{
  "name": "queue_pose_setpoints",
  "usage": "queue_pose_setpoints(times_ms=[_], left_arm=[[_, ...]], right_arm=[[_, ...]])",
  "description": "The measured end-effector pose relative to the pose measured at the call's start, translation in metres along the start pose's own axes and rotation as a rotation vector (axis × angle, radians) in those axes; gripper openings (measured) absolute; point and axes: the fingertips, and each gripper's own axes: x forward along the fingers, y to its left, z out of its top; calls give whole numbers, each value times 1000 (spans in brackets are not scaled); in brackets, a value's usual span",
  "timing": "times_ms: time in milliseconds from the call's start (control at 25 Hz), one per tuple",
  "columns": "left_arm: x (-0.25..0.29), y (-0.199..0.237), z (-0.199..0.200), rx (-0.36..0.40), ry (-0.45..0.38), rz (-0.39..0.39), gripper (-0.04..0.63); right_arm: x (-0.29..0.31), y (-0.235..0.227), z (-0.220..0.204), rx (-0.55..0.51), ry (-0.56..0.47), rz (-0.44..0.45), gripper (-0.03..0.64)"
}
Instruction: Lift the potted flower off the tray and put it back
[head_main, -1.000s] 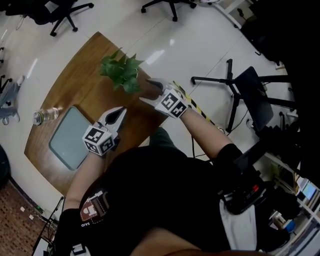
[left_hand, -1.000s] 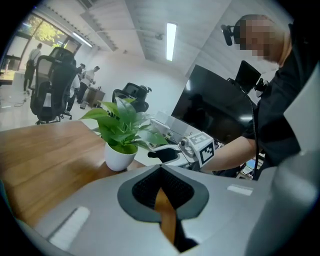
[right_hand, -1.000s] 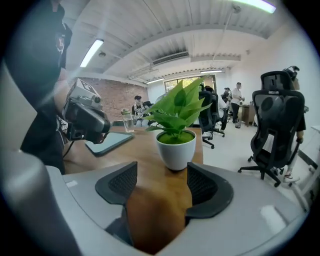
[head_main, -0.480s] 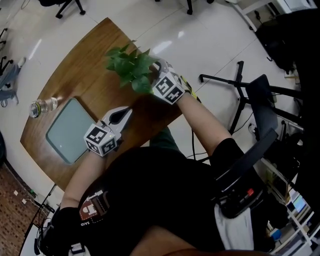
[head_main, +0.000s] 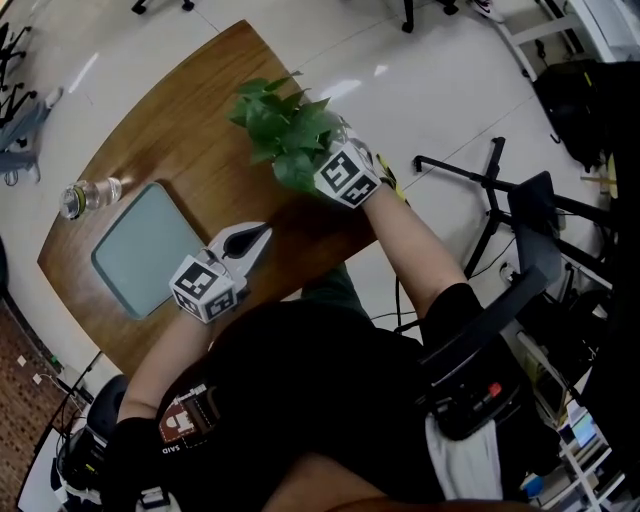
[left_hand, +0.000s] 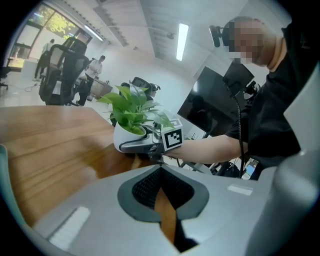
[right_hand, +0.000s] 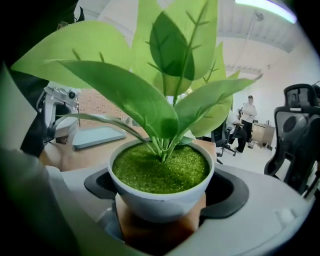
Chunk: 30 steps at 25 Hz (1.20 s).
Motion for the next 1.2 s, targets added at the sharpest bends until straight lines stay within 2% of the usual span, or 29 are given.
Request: queue_pose_setpoints(times_ms=[240,480,840,1200], left_arm=[[-9,1,1,-5,-26,19,0],[-37,1,18,5,-82,63,0],[-100,4,45,76,-199,172,0],[-204,22,45,75,-331,335,0]], right_arm=[[-6,4,15,3,-43,8,505],[-16,18,59,3,-88,22,503],[-12,66,121,-37,-106,84,503],[16,143,172,-96,-116,183,503]])
